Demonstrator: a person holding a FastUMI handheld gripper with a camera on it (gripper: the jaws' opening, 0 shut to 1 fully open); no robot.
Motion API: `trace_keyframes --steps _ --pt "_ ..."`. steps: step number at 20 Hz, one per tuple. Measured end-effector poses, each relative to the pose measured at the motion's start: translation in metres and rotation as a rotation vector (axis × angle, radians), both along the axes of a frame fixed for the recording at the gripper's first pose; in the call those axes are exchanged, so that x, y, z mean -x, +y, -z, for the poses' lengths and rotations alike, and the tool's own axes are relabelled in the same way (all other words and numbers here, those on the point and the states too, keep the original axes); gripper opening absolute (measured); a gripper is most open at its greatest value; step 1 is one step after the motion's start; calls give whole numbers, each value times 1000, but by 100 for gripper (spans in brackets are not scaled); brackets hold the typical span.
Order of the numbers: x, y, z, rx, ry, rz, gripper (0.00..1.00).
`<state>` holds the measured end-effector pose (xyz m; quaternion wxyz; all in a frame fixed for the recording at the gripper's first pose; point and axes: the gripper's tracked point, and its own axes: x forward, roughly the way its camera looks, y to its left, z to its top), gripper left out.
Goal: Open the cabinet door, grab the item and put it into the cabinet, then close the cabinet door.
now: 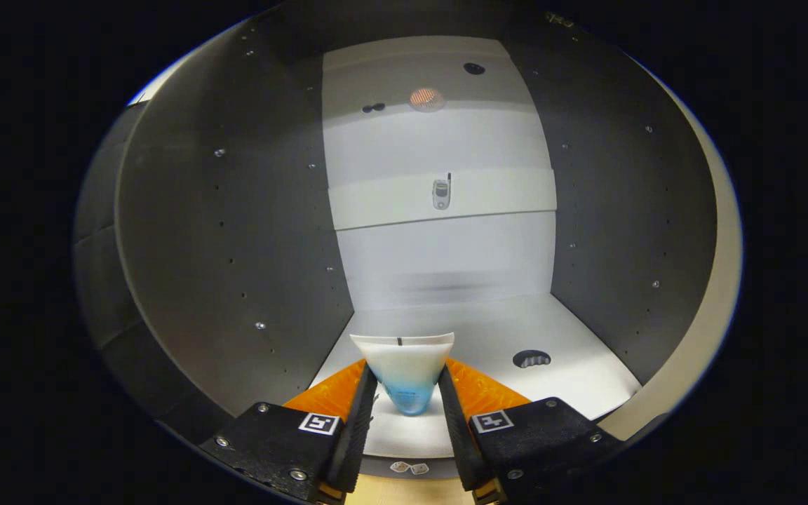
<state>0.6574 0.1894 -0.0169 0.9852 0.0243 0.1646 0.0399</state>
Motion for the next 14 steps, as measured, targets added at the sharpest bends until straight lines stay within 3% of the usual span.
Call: trace_keyframes --steps 7,9,11,14 --pt "-7 -2 -3 -12 -23 1 62" --pt "-4 -5 -5 2 -27 2 69" --pt "-2 -7 -10 24 -48 -1 83" --pt "13 -11 -19 56 -71 -4 91"
